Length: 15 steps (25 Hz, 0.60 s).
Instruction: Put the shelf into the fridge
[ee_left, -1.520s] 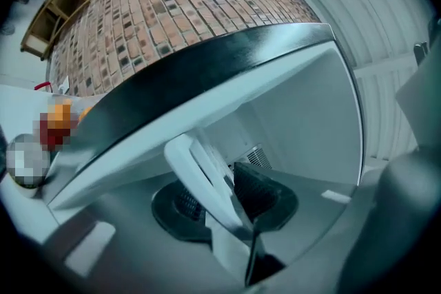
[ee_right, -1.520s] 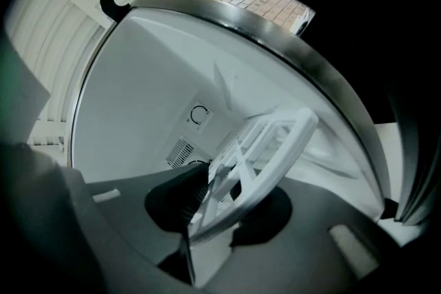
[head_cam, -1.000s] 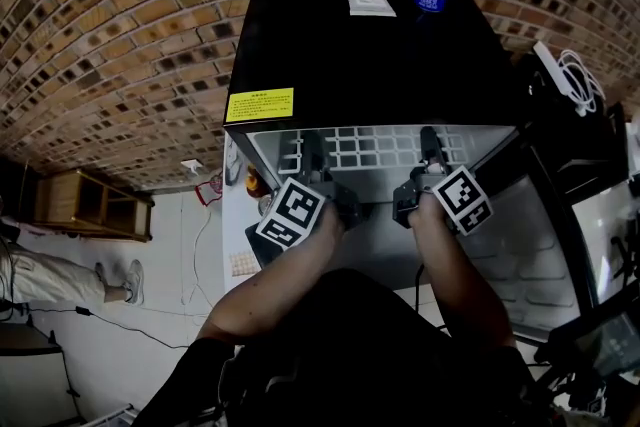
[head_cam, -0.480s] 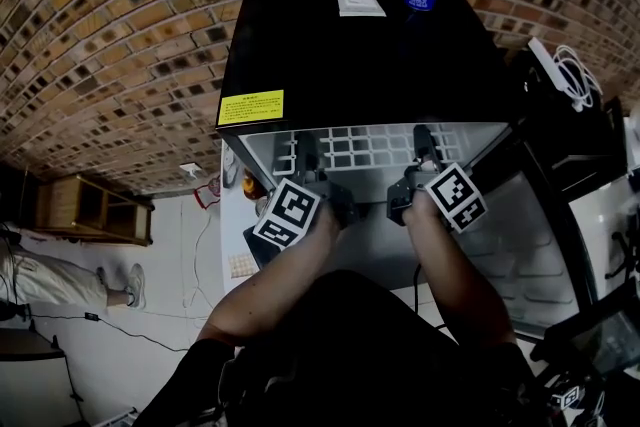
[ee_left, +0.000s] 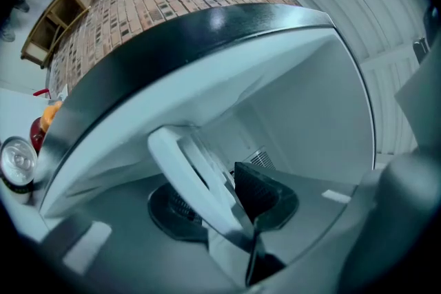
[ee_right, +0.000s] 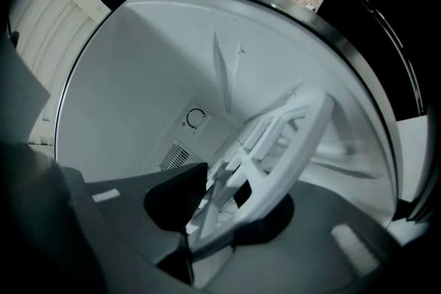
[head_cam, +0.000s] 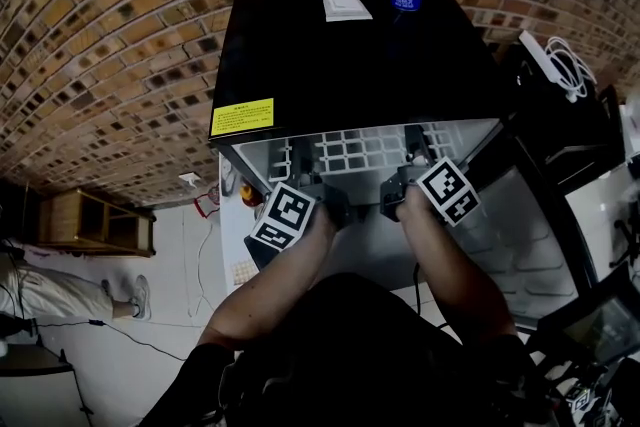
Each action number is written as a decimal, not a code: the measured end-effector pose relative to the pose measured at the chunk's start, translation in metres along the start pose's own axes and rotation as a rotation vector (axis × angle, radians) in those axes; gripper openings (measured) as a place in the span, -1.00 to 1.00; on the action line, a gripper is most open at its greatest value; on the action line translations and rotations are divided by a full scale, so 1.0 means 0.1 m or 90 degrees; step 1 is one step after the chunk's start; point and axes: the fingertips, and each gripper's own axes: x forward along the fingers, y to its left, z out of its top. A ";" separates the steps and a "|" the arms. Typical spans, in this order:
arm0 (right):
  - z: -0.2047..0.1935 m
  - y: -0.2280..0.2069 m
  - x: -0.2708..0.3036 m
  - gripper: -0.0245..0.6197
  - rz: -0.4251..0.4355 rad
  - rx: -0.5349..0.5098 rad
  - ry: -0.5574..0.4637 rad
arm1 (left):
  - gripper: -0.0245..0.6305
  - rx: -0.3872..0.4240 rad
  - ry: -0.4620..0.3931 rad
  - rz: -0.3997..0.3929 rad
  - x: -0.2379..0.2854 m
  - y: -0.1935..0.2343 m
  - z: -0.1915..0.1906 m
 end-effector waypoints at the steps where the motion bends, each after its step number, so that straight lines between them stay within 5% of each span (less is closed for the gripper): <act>1: 0.00 0.00 0.00 -0.54 0.000 0.000 0.000 | -0.64 0.000 0.002 0.000 0.01 0.00 0.00; 15: 0.05 -0.01 0.26 -0.53 -0.012 0.002 -0.006 | -0.61 0.004 -0.004 0.013 0.26 0.04 0.03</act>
